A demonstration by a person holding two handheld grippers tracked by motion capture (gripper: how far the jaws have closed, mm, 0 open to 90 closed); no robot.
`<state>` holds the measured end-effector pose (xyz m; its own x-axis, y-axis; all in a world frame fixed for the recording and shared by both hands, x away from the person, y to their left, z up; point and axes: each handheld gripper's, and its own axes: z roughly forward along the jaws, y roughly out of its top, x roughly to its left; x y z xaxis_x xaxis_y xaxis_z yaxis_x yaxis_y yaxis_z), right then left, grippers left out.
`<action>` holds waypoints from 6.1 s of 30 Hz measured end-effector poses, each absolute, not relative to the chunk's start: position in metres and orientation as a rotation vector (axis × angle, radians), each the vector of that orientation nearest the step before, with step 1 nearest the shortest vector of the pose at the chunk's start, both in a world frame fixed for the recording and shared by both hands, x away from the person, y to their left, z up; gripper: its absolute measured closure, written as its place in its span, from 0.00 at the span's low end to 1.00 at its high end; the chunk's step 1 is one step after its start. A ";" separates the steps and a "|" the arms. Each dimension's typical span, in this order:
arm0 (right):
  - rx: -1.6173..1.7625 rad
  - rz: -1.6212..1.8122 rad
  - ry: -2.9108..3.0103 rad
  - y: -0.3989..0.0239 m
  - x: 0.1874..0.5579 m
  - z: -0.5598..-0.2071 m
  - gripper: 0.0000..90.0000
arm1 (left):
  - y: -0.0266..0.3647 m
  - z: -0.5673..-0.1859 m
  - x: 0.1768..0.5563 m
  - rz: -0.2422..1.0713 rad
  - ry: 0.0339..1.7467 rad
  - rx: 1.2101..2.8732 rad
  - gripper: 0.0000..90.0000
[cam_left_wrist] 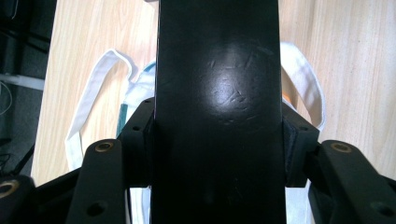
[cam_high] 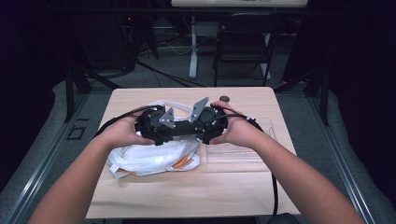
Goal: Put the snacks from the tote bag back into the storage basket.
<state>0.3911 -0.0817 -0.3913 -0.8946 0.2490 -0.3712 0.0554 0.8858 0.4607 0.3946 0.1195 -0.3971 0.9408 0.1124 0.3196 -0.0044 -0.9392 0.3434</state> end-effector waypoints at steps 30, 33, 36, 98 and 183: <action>0.115 0.616 2.712 -0.075 0.391 -0.401 0.34 | 0.106 -0.397 0.388 0.462 -0.011 2.713 0.48; 0.093 0.595 2.732 -0.073 0.393 -0.403 0.34 | 0.104 -0.396 0.388 0.462 -0.017 2.711 0.48; 0.084 0.600 2.739 -0.071 0.394 -0.407 0.35 | 0.102 -0.397 0.387 0.465 -0.023 2.707 0.48; 0.025 0.526 2.783 -0.078 0.399 -0.410 0.48 | 0.106 -0.386 0.387 0.442 0.033 2.604 0.39; 0.292 0.408 2.747 -0.199 0.421 -0.423 0.48 | 0.191 -0.438 0.392 0.438 0.486 2.616 0.43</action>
